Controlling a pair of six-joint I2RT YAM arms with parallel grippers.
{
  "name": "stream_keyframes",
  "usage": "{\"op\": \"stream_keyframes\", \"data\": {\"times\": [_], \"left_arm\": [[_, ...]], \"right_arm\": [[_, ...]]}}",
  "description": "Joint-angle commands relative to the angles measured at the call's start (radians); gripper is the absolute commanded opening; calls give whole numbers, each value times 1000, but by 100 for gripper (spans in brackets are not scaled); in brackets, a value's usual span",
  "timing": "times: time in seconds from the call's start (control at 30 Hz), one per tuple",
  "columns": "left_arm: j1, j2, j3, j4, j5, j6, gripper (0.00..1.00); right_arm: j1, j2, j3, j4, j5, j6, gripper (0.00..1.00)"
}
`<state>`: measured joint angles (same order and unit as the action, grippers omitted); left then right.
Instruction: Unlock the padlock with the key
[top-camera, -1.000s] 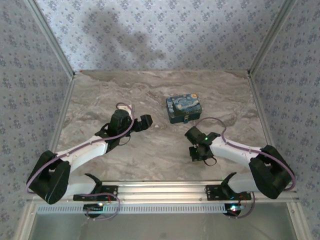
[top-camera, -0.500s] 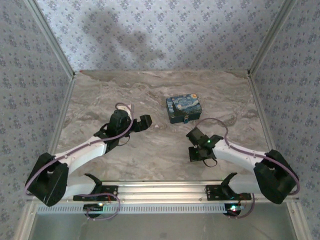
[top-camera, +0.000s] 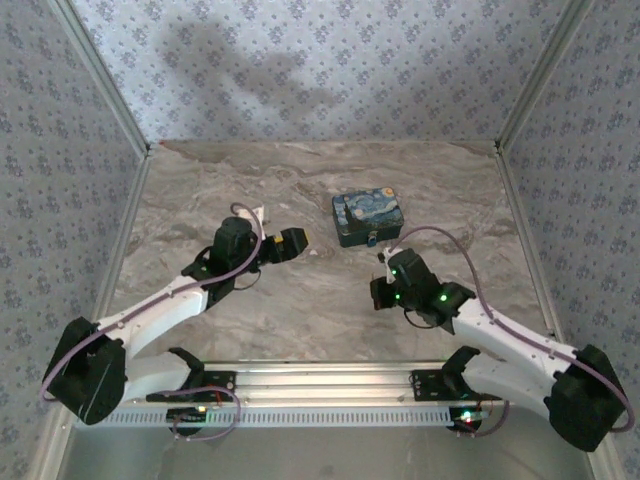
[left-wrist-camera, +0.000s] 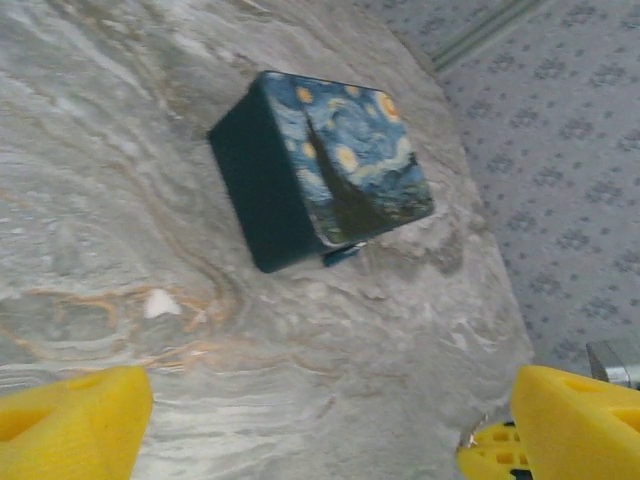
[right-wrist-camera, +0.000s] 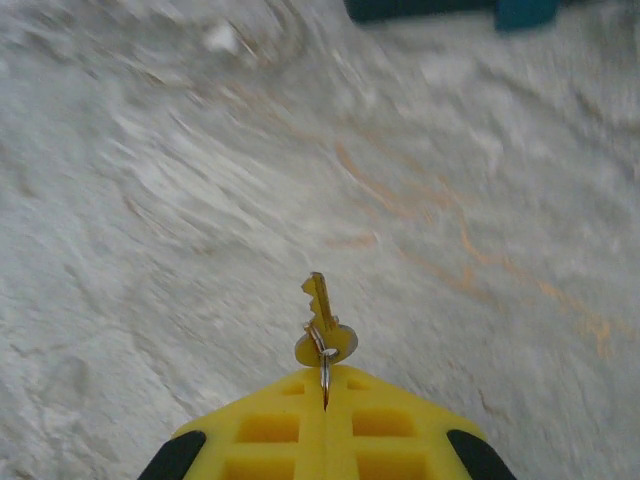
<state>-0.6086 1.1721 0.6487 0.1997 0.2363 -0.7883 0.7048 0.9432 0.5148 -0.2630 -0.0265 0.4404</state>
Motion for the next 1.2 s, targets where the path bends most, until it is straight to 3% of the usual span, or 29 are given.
{"op": "stream_keyframes", "data": {"times": [0.0, 0.33, 0.6, 1.17], "left_arm": [[-28, -19, 70, 7, 79, -6, 91], [-123, 29, 152, 3, 124, 77, 76], [-153, 64, 172, 30, 142, 96, 68], [-252, 206, 272, -26, 157, 199, 55]], "right_arm": [[2, -55, -19, 112, -15, -128, 0], [18, -94, -25, 283, -59, -250, 0], [79, -112, -48, 358, 29, -465, 0], [97, -81, 9, 338, 38, -418, 0]]}}
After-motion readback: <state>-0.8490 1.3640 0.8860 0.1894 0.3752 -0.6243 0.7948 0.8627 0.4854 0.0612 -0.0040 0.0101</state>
